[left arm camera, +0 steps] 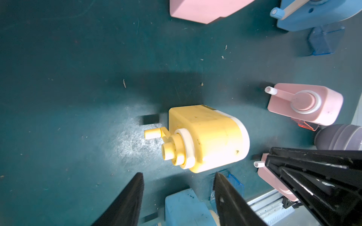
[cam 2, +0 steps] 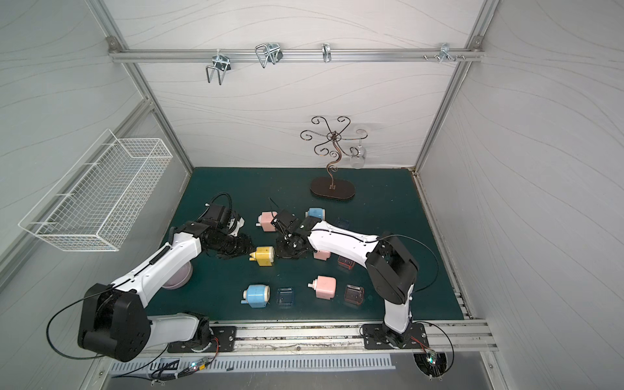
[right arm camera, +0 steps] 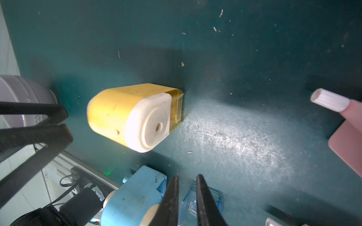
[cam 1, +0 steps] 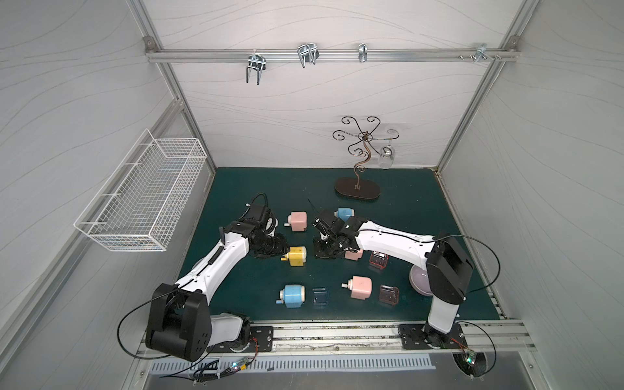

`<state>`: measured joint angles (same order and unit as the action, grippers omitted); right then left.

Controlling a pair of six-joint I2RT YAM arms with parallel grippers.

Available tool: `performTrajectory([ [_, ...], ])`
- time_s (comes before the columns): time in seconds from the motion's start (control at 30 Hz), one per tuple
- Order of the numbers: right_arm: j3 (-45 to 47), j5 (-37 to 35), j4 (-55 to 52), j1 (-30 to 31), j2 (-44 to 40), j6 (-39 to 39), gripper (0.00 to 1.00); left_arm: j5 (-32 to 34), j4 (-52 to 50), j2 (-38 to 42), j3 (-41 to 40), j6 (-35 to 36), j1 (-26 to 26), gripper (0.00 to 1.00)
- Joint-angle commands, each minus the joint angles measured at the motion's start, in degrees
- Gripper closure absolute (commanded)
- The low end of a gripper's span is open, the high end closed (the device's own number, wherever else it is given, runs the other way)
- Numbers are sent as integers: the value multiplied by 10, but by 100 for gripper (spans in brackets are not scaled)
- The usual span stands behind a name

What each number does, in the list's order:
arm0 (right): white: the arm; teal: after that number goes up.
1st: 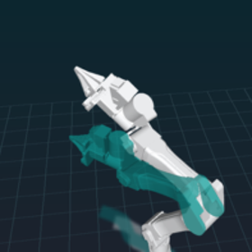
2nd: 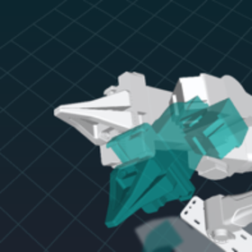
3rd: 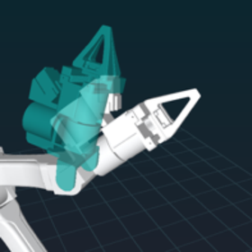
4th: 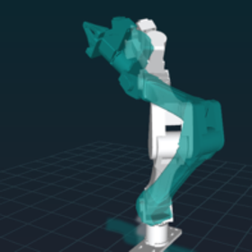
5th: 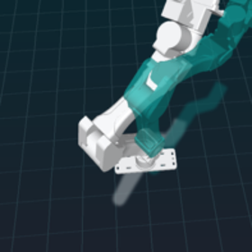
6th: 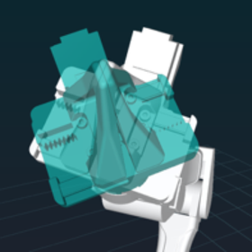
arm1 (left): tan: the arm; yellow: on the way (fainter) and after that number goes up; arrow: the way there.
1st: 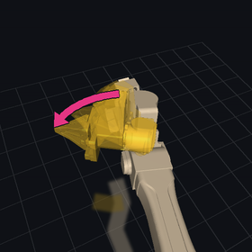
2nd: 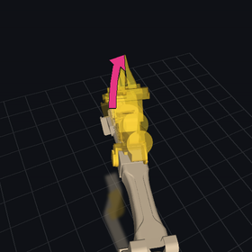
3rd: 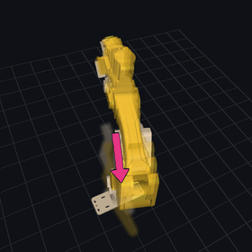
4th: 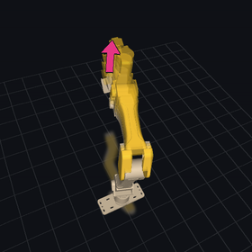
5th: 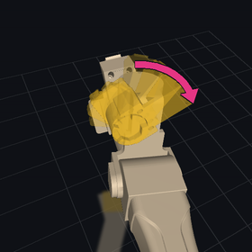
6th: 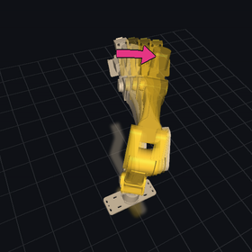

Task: Put the tray back into the pencil sharpener
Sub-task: Pick up the container from the center of the board.

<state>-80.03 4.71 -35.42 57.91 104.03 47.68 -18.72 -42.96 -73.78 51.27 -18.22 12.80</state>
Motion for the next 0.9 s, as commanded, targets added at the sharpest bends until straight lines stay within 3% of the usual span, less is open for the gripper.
performTrajectory([
  [0.0,13,-11,5,12,-44,-17,77,-11,3,23,1,-4,-2,42],
  [0.2,39,-19,20,27,-79,-15,73,19,-106,86,38,-30,9,43],
  [0.33,51,-30,17,45,-105,-16,73,55,-178,108,70,-54,48,45],
  [0.43,64,-48,7,61,-133,-16,73,84,-205,128,71,-96,90,46],
  [0.67,133,-130,11,116,-235,-4,63,178,-226,158,46,-220,253,46],
  [0.87,197,-156,13,127,-311,26,60,219,-239,175,26,-301,334,49],
])
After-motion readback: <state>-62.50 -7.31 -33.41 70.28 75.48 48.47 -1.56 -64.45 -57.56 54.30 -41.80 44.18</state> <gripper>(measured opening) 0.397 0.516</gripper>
